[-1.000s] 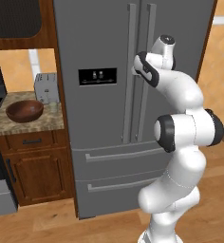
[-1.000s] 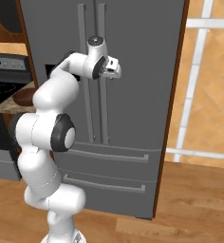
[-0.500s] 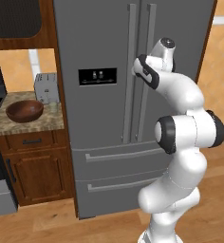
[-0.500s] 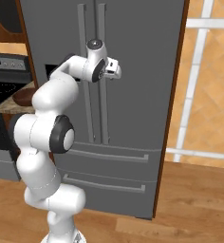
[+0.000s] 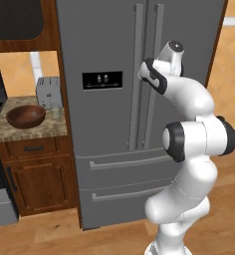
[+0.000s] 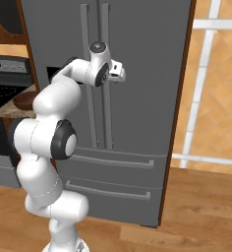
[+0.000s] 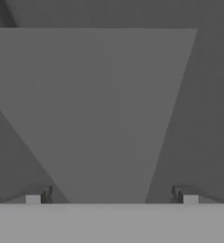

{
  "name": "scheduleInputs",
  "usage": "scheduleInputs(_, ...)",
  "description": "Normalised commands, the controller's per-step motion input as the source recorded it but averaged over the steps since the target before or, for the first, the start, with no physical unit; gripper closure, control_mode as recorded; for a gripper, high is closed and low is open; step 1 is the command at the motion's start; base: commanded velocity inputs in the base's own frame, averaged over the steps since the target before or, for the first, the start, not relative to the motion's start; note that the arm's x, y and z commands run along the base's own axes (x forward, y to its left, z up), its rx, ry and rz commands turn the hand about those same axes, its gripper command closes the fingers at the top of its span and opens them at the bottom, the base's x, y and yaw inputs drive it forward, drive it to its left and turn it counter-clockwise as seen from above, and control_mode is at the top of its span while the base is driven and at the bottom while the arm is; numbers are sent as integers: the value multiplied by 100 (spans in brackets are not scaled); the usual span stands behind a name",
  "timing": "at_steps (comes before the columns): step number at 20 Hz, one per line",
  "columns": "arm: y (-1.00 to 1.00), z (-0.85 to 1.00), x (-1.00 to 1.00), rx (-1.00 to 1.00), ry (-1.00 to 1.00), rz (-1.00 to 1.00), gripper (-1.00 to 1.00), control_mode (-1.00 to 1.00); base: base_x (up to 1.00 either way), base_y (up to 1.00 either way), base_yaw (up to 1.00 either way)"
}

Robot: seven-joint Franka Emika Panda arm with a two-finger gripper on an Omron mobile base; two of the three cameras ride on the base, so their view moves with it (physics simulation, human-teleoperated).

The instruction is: Grab a lemon wedge from the fridge and one ice cube from the ice bowl, and put them in the glass of lemonade.

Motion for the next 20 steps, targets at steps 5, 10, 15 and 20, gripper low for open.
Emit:
scheduleInputs(5,0,-10,12,0,0,0,100,-100,0,0,0)
scheduleInputs(10,0,-11,2,0,0,0,100,-100,0,0,0)
scheduleInputs(15,-21,0,3,1,0,0,100,-100,0,0,0)
scheduleInputs(20,-75,0,-23,12,-2,-5,100,-100,0,0,0)
